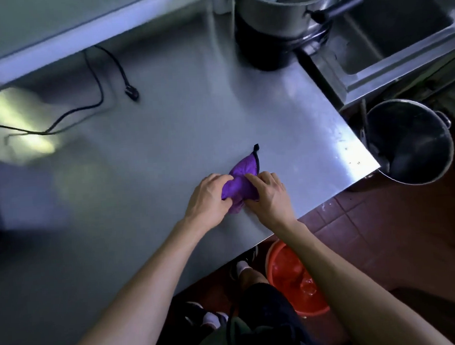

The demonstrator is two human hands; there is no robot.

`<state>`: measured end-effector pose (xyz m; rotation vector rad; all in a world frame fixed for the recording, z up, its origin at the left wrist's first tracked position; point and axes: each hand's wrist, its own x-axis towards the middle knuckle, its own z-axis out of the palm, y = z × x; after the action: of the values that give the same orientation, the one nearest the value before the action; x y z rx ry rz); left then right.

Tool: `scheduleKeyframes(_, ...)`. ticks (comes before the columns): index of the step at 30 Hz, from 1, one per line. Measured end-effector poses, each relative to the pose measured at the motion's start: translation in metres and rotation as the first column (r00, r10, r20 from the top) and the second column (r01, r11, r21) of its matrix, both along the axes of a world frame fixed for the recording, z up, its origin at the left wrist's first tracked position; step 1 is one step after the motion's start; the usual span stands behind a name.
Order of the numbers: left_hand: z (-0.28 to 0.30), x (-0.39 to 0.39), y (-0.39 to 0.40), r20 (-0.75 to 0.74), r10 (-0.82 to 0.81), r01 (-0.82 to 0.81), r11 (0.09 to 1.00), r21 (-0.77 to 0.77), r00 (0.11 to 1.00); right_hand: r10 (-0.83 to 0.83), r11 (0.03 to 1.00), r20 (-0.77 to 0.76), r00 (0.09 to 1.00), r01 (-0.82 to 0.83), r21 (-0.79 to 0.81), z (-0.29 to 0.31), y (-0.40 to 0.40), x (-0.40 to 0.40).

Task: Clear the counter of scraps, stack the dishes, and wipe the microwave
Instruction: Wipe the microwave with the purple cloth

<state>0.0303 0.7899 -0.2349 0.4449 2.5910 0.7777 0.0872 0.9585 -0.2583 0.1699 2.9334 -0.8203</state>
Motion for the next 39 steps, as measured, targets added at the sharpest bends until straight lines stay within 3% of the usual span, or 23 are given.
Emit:
scheduleKeyframes(8, 0.040, 0.050, -0.156, -0.130, 0.243, -0.226, 0.965, 0.135, 0.961, 0.228, 0.973, -0.152, 0.962, -0.229, 0.012, 0.052, -0.140, 0.005)
scheduleKeyframes(20, 0.093, 0.161, -0.395, -0.290, 0.491, -0.451, 0.871, 0.195, 0.822, 0.537, 0.841, -0.264, 0.801, -0.533, 0.096, 0.125, -0.372, 0.065)
scheduleKeyframes(31, 0.128, 0.207, -0.497, -0.352, 0.595, -0.530, 0.804, 0.272, 0.723, 0.702, 0.705, -0.355, 0.617, -0.670, 0.231, 0.166, -0.476, 0.083)
scheduleKeyframes(39, 0.149, 0.186, -0.551, -0.429, 0.613, -0.547, 0.789, 0.280, 0.664, 0.712, 0.688, -0.408, 0.571, -0.685, 0.242, 0.183, -0.533, 0.051)
